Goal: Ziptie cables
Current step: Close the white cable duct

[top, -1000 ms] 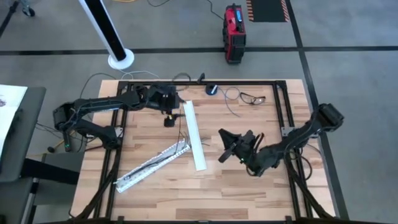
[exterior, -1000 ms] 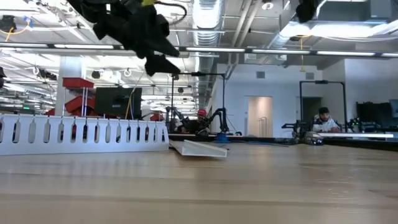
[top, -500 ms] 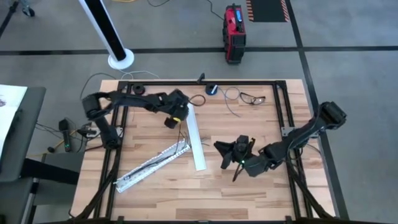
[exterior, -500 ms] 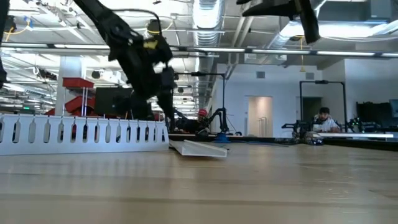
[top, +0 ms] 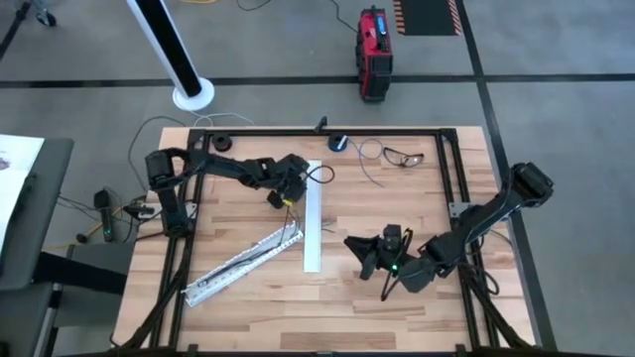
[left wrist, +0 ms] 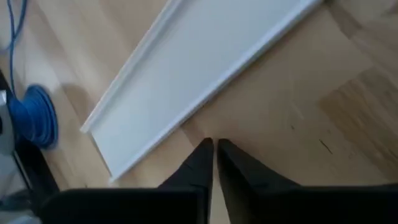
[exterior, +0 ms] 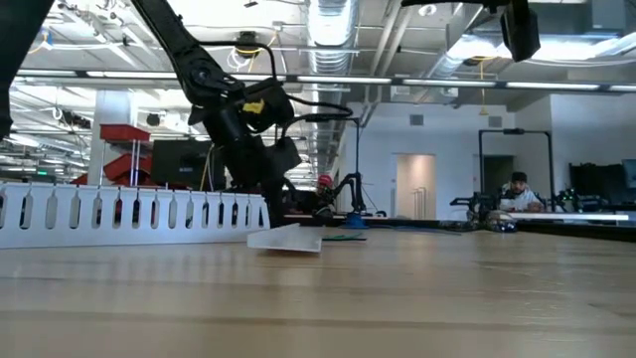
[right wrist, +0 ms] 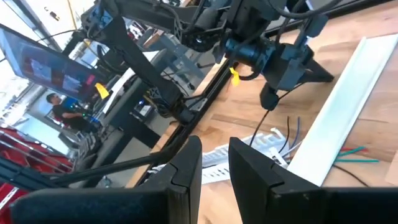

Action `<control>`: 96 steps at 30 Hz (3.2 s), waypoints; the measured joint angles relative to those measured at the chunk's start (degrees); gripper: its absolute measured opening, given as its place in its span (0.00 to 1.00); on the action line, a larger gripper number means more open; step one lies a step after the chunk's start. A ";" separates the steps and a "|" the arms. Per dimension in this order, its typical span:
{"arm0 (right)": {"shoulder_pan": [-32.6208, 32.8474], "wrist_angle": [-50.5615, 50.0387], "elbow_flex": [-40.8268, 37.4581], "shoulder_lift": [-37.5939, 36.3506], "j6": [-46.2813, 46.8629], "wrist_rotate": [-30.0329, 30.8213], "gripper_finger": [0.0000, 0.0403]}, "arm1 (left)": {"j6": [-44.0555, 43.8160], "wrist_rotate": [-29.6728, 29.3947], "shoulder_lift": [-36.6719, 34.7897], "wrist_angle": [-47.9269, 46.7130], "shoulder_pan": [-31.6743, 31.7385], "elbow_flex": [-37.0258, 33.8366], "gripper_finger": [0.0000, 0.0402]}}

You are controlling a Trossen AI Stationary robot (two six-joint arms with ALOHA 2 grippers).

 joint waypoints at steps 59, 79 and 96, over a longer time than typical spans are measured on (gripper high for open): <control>-23.64 -4.02 9.99 31.55 17.97 -53.40 0.46 | -65.55 27.44 -45.37 -36.91 -1.58 -1.26 0.43; -22.36 -7.60 13.61 30.46 22.42 -52.32 0.00 | -64.48 27.34 -45.36 -34.86 -1.58 -5.20 0.43; -24.19 -21.35 15.37 9.31 4.96 -42.26 0.03 | -66.01 32.86 -45.45 -32.81 -1.78 -5.20 0.43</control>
